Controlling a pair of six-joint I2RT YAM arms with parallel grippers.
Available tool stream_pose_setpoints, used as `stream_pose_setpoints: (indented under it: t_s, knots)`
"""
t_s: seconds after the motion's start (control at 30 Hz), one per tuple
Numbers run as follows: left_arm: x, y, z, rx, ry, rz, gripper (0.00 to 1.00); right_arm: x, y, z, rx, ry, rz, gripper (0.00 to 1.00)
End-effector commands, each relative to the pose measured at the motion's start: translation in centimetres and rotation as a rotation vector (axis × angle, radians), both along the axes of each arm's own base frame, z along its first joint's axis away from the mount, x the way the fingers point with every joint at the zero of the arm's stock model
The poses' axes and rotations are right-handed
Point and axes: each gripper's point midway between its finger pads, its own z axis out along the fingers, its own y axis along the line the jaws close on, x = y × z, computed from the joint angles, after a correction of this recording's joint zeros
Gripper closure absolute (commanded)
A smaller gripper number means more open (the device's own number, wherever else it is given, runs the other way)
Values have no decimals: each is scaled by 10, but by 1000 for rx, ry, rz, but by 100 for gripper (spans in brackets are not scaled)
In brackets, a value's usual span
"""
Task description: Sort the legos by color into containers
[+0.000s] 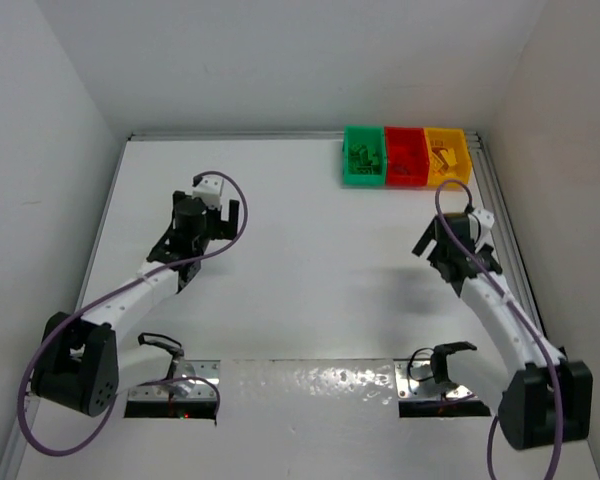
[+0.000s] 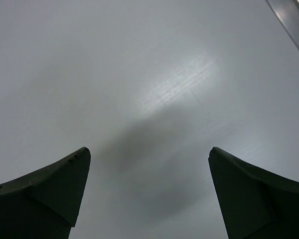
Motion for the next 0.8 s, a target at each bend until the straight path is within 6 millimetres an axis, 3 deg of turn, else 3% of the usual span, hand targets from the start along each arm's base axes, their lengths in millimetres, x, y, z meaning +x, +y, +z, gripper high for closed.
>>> stream_pose_setpoints:
  t_s: [0.0, 0.03, 0.1, 0.13, 0.3, 0.77]
  knots:
    - [-1, -3, 14, -30, -60, -26, 0, -18, 7, -4, 88, -88, -29, 1]
    - [-1, 0, 13, -25, -55, -6, 0, -26, 6, -14, 97, -95, -46, 1]
    - [-3, 4, 10, -31, -47, 19, 0, -31, 4, -6, 105, -180, -56, 1]
    - [-3, 5, 10, -33, -50, 29, 0, -38, 2, -16, 97, -179, -62, 1]
    - [-2, 1, 9, -77, -59, 30, 0, -45, -8, -12, 94, -298, -115, 1]
    - [-3, -5, 7, -94, -48, 3, 0, -53, -15, -14, 67, -277, -146, 1]
